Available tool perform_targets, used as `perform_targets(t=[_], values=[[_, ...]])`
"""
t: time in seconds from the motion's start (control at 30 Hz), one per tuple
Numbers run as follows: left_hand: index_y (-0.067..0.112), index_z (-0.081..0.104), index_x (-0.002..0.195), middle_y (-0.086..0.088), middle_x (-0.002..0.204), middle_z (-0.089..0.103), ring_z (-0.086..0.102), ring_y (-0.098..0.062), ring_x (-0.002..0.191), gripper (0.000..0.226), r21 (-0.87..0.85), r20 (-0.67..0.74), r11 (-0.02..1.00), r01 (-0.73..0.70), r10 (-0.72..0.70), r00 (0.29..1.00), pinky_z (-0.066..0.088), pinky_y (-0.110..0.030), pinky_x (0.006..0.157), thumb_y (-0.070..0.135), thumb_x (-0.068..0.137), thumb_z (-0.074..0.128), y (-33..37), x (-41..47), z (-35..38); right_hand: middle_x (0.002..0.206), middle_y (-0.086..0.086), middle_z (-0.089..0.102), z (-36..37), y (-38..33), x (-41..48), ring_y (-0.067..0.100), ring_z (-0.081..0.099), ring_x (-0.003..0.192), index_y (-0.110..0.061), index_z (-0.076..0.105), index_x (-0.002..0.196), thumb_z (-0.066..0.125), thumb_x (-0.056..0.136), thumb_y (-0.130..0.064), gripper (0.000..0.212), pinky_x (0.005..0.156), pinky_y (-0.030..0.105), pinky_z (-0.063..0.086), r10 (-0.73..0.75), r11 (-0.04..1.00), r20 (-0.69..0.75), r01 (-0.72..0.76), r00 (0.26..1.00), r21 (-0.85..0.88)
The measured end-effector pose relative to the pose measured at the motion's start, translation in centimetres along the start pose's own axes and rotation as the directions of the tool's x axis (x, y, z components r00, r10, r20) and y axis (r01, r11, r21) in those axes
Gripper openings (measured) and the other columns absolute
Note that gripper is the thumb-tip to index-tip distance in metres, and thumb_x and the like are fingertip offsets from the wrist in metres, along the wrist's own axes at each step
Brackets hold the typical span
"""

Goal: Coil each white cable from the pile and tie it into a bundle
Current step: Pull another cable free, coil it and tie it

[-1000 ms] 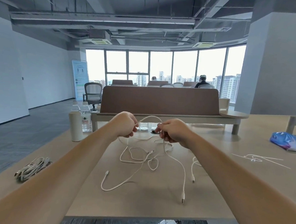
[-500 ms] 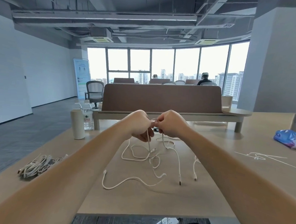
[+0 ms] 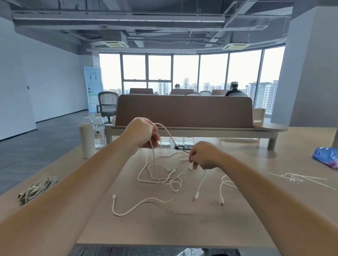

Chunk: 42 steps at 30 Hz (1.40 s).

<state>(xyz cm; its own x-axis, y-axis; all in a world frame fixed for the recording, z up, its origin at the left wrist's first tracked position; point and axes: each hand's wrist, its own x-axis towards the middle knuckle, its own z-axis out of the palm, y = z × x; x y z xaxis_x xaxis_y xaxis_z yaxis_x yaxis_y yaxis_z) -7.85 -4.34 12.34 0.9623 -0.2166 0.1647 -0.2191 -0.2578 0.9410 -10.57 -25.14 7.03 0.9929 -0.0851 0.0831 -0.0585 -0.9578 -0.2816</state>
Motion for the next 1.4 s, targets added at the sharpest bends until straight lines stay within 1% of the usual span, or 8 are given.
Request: perform_targets(t=[0.27,0.4,0.47,0.67,0.83,1.03,1.2,1.4], values=[[0.004,0.058,0.081,-0.018,0.092,0.07,0.071,-0.026,0.07,0.025,0.452,0.13,0.891,0.038,-0.108,0.986,0.055,-0.033,0.069,-0.001,0.101,0.044,-1.9,0.8,0.1,0.067,-0.007,0.066,-1.7,1.2,0.5,0.011,0.058,0.064,-0.021,0.075,0.102,0.054,0.1,-0.025,0.021,0.069,0.032,0.052,0.028,0.997,-0.119,-0.036,0.992,-0.064],[0.008,0.049,0.14,-0.012,0.142,0.052,0.057,-0.025,0.099,0.049,0.615,0.084,0.776,-0.142,0.114,0.99,0.052,-0.035,0.081,0.0,0.093,0.04,-1.1,-0.2,0.1,0.08,-0.004,0.068,-2.3,1.0,0.0,0.023,0.07,0.082,-0.025,0.071,0.095,0.058,0.094,-0.024,0.012,0.082,0.04,0.059,0.072,0.997,-0.117,-0.074,0.991,-0.018],[0.014,0.048,0.145,-0.006,0.149,0.047,0.056,-0.022,0.11,0.054,0.602,0.175,0.754,-0.263,0.197,0.965,0.045,-0.027,0.083,0.001,0.093,0.039,-0.3,-0.9,0.9,0.081,-0.003,0.069,-2.4,0.8,-0.1,0.023,0.072,0.084,-0.025,0.071,0.095,0.059,0.093,-0.025,0.013,0.082,0.041,0.06,0.084,0.996,-0.133,-0.088,0.988,-0.029],[0.005,0.068,0.11,-0.007,0.115,0.066,0.06,-0.027,0.108,0.031,0.633,0.307,0.664,-0.397,0.256,0.917,0.048,-0.03,0.086,0.017,0.096,0.044,1.0,-1.8,3.1,0.086,-0.009,0.054,-3.0,-1.2,-0.2,0.022,0.06,0.089,-0.028,0.065,0.095,0.046,0.102,-0.017,0.023,0.072,0.032,0.054,0.131,0.94,-0.069,-0.146,0.989,-0.308],[0.004,0.064,0.113,-0.01,0.108,0.064,0.063,-0.032,0.102,0.037,0.779,0.35,0.511,-0.363,0.127,0.928,0.051,-0.038,0.089,0.036,0.098,0.054,-0.1,-1.2,4.2,0.076,-0.003,0.068,-3.0,-1.4,-0.3,0.021,0.061,0.07,-0.024,0.075,0.094,0.052,0.097,-0.023,0.023,0.063,0.03,0.051,0.07,0.983,-0.157,-0.095,0.985,-0.159],[0.0,0.057,0.089,-0.015,0.078,0.071,0.058,-0.017,0.045,0.03,0.529,0.342,0.828,-0.189,-0.004,0.94,0.046,-0.026,0.053,0.019,0.107,0.042,-1.4,-1.1,5.2,0.056,-0.004,0.068,-3.6,-1.9,-1.0,0.004,0.047,0.041,-0.018,0.073,0.082,0.059,0.094,-0.025,0.02,0.06,0.031,0.048,-0.055,0.995,-0.212,0.072,0.976,0.074],[0.004,0.062,0.082,-0.008,0.063,0.06,0.049,-0.016,0.047,0.029,0.333,0.208,0.926,-0.176,0.11,0.972,0.042,-0.021,0.044,0.014,0.104,0.046,-1.5,-1.0,4.0,0.063,-0.006,0.069,-3.7,-1.5,-1.4,0.0,0.051,0.045,-0.016,0.07,0.085,0.062,0.094,-0.018,0.012,0.053,0.02,0.039,-0.101,0.985,-0.186,0.125,0.977,0.123],[0.0,0.059,0.085,-0.012,0.065,0.052,0.046,-0.011,0.038,0.026,0.085,0.11,0.995,-0.052,0.043,0.993,0.038,-0.02,0.043,0.005,0.105,0.042,-2.0,-0.4,3.1,0.074,-0.008,0.071,-2.8,-0.2,-1.3,0.01,0.057,0.059,-0.02,0.063,0.076,0.053,0.088,-0.003,0.023,0.067,0.031,0.053,0.017,0.986,-0.19,0.015,0.982,0.165]])
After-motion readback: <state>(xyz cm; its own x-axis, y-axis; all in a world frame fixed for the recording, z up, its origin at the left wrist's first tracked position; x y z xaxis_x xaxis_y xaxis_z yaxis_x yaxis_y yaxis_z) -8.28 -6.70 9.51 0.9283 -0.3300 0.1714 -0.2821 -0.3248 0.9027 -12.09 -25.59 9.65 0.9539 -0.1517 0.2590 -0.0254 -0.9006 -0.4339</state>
